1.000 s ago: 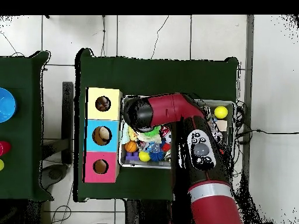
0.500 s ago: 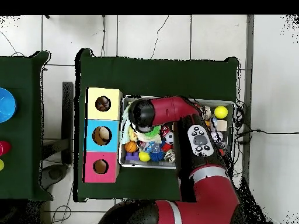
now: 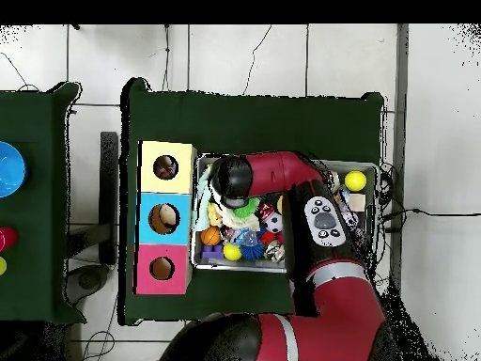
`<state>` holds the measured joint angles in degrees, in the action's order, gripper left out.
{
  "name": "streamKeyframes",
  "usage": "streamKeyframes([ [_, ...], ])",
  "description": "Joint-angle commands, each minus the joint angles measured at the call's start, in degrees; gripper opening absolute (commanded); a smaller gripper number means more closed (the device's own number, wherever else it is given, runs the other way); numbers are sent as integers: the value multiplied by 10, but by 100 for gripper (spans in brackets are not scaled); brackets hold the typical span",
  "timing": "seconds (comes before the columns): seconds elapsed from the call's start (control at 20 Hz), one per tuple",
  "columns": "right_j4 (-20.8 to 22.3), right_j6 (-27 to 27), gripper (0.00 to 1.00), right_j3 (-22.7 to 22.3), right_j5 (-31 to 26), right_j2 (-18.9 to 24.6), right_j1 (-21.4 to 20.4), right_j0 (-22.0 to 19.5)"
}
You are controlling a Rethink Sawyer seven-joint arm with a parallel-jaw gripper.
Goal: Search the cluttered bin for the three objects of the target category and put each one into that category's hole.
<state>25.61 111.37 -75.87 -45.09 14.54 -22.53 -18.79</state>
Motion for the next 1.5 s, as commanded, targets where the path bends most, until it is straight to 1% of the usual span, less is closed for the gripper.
streamKeyframes([
  [0.05,45,-113,100,32,21,46,59,-8],
  [0.15,45,-106,100,29,27,45,55,-6],
  [0.25,43,-93,100,17,38,43,47,-3],
  [0.45,40,-67,100,-12,44,34,19,6],
  [0.6,42,-55,100,-17,52,28,9,13],
  [0.75,45,-46,100,-18,68,26,7,16],
  [0.8,48,-46,0,-20,79,26,5,16],
  [1.0,55,-40,0,-9,61,12,1,31],
  [1.05,58,-34,0,-10,72,9,-1,34],
  [1.25,60,-21,0,-16,75,2,-10,39],
  [1.35,59,-6,0,-28,83,-2,-21,42],
  [1.4,56,1,0,-38,83,-3,-34,43],
  [1.5,43,2,0,-59,59,-3,-70,46],
])
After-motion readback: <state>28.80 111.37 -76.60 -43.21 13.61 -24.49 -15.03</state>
